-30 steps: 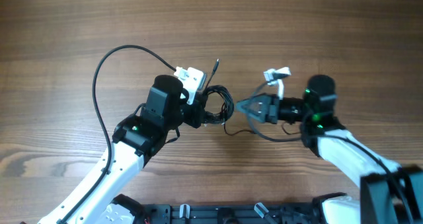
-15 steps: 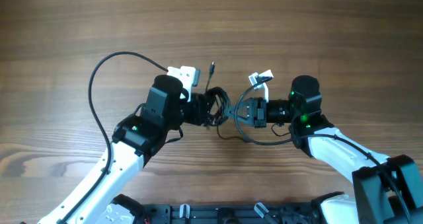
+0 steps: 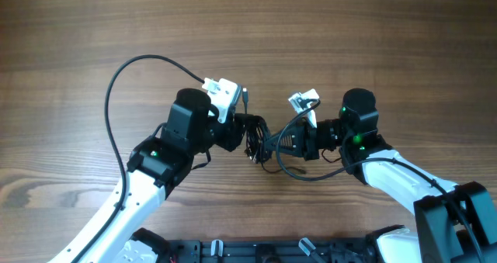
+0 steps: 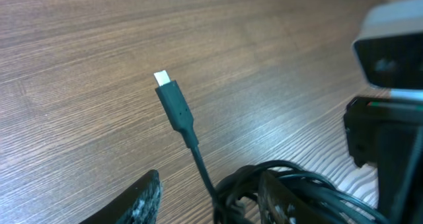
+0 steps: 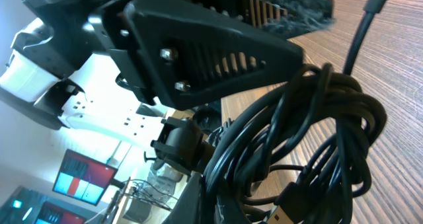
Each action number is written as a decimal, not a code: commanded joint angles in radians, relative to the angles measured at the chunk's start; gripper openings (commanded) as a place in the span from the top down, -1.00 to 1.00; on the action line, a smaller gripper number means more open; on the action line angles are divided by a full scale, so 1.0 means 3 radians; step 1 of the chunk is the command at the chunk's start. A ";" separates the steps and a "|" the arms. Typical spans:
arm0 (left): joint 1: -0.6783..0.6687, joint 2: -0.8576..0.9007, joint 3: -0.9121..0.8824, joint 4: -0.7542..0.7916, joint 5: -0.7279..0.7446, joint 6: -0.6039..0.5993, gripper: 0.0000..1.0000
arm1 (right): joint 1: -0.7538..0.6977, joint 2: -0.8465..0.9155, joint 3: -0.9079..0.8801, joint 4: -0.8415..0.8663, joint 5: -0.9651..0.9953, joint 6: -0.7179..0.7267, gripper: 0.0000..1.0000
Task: Untangle cables
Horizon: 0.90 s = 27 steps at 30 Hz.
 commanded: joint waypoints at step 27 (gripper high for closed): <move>0.0306 0.0399 0.0053 -0.0338 -0.2190 -0.2136 0.45 | 0.0132 0.0043 0.0076 0.0462 0.1813 0.1216 0.91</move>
